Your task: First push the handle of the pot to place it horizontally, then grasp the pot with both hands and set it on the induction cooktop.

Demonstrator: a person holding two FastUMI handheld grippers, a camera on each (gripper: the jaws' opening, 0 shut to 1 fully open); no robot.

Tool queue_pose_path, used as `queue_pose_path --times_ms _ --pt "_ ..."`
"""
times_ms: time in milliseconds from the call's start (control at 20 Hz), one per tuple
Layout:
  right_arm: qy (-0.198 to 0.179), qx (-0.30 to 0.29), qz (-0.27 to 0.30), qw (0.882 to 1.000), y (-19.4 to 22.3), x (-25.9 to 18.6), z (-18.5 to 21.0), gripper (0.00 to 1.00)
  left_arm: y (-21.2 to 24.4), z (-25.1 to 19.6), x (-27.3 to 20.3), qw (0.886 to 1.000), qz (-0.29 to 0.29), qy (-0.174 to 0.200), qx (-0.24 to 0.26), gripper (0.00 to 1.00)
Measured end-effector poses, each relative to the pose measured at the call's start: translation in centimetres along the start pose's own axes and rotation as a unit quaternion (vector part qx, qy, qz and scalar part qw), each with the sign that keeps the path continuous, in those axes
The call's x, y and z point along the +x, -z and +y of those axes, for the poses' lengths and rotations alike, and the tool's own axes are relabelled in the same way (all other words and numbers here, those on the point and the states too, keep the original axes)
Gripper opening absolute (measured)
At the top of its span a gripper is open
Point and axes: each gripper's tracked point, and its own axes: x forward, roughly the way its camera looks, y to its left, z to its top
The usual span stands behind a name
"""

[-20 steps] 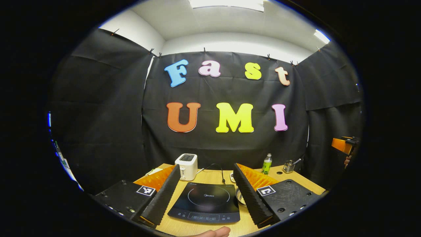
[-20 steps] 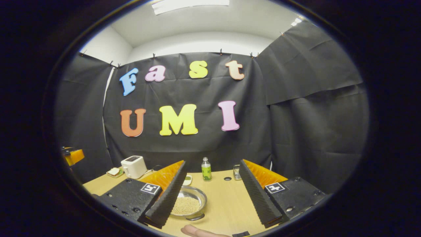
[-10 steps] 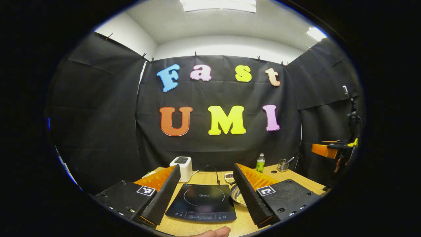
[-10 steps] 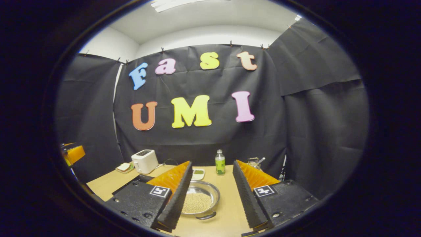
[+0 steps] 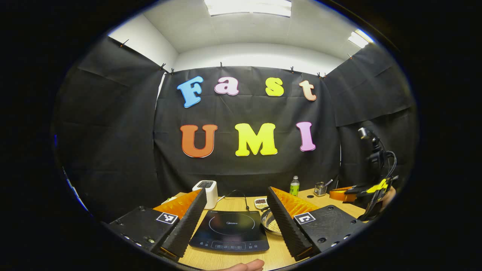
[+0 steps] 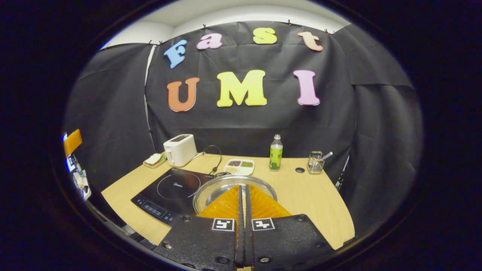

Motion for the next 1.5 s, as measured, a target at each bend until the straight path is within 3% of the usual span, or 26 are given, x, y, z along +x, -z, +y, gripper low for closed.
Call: queue_pose_path --times_ms 50,100,150,200,550,850,1100,1150,1500 --pt "-0.005 -0.001 0.016 1.0 1.1 0.8 0.4 0.01 0.1 0.1 -0.2 1.0 0.0 -0.001 0.0 0.85" --pt "-0.006 -0.002 0.032 0.999 2.3 1.5 0.6 0.01 0.2 0.3 -0.3 1.0 0.001 -0.001 -0.001 0.96" --pt "-0.006 -0.003 0.044 0.999 3.3 2.2 0.6 0.04 0.3 0.5 -0.3 1.0 0.001 -0.002 -0.001 0.85" --pt "-0.007 -0.005 0.056 0.998 4.2 2.7 0.8 0.04 0.4 0.8 -0.3 1.0 0.002 -0.004 -0.001 0.96" --pt "-0.024 -0.02 0.139 0.99 10.7 4.9 2.2 0.04 1.5 2.0 -0.4 1.0 0.012 -0.019 0.005 0.96" --pt "-0.033 -0.016 0.185 0.982 14.6 5.5 2.7 0.04 2.0 1.6 -0.6 1.0 0.017 -0.008 0.0 0.96" --pt "-0.022 -0.025 0.188 0.982 15.4 5.9 2.3 0.0 2.0 1.0 -0.8 1.0 0.019 -0.001 0.011 0.95" --pt "-0.022 -0.023 0.188 0.982 15.6 5.7 2.4 0.04 1.9 0.9 -0.9 1.0 0.017 0.001 0.012 0.96" --pt "-0.03 -0.006 0.2 0.979 17.6 5.7 1.9 0.04 1.7 0.4 -1.0 1.0 0.018 0.004 0.004 0.95"
